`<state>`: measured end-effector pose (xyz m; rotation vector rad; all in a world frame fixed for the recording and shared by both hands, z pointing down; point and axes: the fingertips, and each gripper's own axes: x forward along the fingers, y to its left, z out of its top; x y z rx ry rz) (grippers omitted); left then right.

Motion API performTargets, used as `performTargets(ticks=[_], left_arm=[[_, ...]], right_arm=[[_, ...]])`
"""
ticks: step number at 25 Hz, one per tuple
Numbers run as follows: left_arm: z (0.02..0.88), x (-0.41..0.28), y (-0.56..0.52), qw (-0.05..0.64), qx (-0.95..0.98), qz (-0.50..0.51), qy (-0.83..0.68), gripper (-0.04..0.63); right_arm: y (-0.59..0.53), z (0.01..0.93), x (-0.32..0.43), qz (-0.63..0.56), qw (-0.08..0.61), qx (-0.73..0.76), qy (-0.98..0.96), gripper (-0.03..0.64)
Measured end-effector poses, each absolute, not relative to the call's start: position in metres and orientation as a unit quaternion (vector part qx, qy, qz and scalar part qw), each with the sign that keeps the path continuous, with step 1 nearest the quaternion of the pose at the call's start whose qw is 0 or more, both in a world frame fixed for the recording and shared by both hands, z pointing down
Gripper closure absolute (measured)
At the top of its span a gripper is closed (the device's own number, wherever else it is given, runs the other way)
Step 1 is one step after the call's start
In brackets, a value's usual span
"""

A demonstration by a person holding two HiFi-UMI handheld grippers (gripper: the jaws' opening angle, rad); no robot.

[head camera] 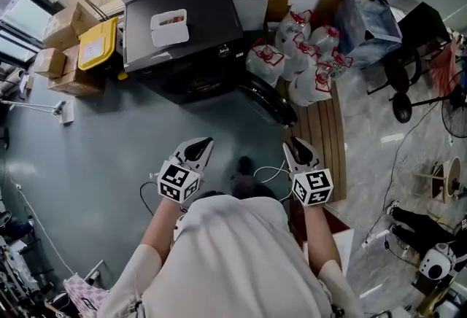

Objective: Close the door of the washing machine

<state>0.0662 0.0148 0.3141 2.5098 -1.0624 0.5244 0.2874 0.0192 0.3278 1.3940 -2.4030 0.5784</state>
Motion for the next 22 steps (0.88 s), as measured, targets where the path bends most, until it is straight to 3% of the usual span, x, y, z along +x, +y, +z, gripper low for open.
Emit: performTargets(ticks=[22], left_arm=[[0.431, 0.135, -0.092, 0.208, 0.903, 0.243, -0.286, 0.587]], right_arm=[[-0.069, 0.468, 0.341, 0.252, 0.258, 0.484, -0.797, 0.499]])
